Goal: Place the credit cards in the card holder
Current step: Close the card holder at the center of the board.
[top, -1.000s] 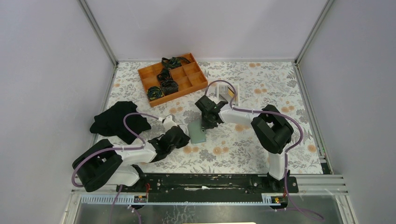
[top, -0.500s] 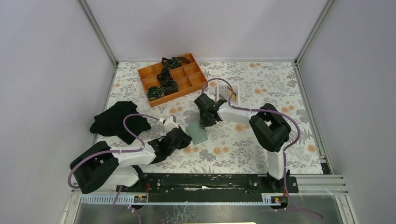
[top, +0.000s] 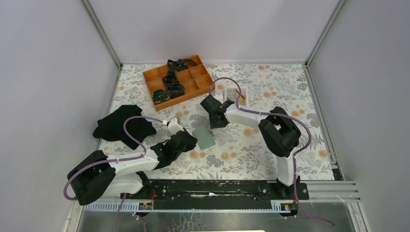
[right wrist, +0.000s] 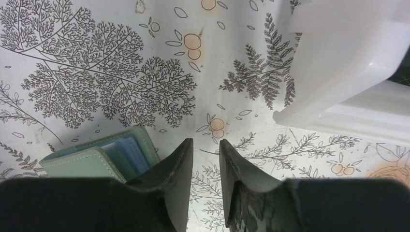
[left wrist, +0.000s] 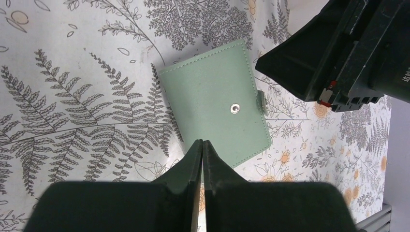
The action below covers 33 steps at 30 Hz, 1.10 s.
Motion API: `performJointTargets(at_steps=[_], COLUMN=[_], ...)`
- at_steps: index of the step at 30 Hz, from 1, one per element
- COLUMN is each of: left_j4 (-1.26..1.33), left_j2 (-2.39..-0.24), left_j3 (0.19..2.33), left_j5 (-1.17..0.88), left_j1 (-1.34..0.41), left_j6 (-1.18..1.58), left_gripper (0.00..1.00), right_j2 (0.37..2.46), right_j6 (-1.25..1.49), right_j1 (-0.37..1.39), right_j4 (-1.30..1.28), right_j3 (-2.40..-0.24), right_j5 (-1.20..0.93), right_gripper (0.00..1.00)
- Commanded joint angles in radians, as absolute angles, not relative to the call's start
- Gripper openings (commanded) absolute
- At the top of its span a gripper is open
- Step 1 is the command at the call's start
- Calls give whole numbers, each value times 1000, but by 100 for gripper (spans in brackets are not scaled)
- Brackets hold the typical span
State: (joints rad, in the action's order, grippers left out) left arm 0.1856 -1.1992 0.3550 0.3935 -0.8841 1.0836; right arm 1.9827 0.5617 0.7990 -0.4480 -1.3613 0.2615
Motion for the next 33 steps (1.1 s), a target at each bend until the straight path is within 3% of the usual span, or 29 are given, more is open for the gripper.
performJointTargets(at_steps=[1,18,27,33], left_j4=[194,278,308,320], left_j2=[-1205,-1324,-1357,-1386], left_j3=[396,419,436,439], left_j5=[433,368,357,342], left_j1=[-889,-888,-889,-888], left_j6=[1028,1008,1012,1026], left_gripper=[7,7,7,7], right_j2=[1958,1853,1820,1832], right_j6=[541,557,558,510], right_j1=[795,839,871,930], right_j4=[-487,-550,-572,-596], right_j3=[-1408,-1432,-1409,-1440], right_j5=[338,375,397,454], right_gripper=[34,37,46,42])
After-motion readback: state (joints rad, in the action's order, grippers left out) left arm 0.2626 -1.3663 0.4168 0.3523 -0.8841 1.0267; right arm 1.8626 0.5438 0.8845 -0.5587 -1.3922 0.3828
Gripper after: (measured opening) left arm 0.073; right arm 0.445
